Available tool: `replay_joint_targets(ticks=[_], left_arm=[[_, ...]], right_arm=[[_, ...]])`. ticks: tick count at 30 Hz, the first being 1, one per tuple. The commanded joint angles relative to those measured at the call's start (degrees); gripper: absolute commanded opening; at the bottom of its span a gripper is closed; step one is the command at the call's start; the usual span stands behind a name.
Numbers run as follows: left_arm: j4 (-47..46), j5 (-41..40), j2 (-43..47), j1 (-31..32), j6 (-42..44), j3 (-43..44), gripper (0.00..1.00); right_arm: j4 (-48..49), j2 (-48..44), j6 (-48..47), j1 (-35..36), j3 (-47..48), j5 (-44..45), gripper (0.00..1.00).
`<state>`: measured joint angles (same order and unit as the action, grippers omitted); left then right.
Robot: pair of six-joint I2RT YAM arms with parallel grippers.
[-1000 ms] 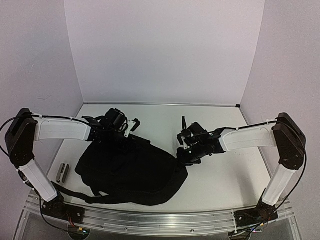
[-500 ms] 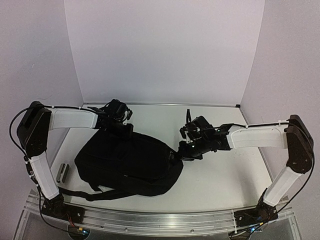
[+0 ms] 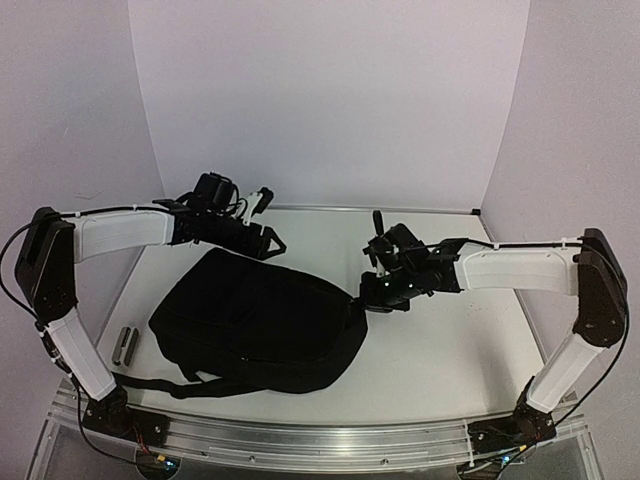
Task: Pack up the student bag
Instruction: Zip the student bag at the center of the board.
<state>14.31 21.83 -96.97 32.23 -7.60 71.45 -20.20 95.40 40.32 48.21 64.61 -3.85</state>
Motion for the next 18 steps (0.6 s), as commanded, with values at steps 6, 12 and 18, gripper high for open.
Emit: replay_joint_targets(ticks=[6,12,18], left_arm=[[5.74,13.23,-16.49,4.63,22.98,17.79,0.68],[6.80,16.70,-22.41,6.65,27.34,22.65,0.68],[6.13,17.59,-25.35,7.85,29.00,23.42,0.69]], right_arm=[[-0.87,-2.90,0.22,-0.28,3.72,6.60,0.00],[-0.73,-3.23,0.62,-0.38,3.68,7.02,0.00],[-0.63,-3.04,0.85,-0.52,3.50,6.82,0.00]])
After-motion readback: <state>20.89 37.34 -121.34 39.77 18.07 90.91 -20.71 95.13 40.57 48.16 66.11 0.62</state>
